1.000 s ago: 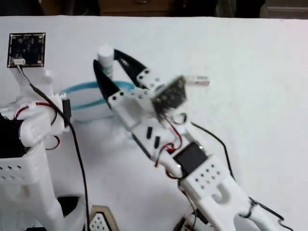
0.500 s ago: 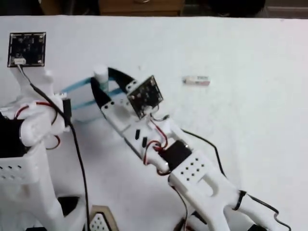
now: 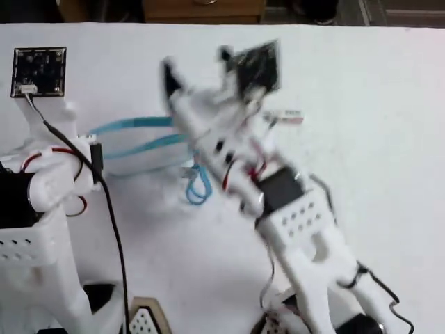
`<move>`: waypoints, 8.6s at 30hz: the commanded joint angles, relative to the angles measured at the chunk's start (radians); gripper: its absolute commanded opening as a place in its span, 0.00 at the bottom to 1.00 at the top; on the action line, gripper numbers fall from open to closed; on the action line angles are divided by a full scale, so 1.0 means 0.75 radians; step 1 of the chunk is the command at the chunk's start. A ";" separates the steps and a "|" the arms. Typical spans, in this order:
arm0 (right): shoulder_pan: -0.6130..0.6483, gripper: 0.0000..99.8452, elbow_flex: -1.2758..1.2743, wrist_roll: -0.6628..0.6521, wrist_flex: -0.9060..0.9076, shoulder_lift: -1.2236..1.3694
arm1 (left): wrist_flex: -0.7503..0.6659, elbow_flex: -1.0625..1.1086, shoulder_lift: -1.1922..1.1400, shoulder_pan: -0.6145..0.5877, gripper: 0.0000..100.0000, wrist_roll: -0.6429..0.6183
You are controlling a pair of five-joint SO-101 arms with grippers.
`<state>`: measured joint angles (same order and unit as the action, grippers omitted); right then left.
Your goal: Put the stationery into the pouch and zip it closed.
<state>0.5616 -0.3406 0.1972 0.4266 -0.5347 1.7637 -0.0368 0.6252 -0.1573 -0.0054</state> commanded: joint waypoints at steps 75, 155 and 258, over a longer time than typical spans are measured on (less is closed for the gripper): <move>-0.650 0.02 0.215 -0.241 1.726 0.224 | -0.018 -0.006 0.009 0.009 0.02 0.006; 0.379 0.19 -0.538 -0.053 -0.177 -0.204 | -0.020 -0.006 0.007 0.001 0.02 0.008; -0.105 0.31 -0.959 -0.211 -0.756 0.551 | -0.047 -0.006 0.007 0.003 0.02 0.004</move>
<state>0.5201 -1.0940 0.0806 -0.0568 -0.1603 1.7438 -0.0368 0.6191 -0.1573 -0.0054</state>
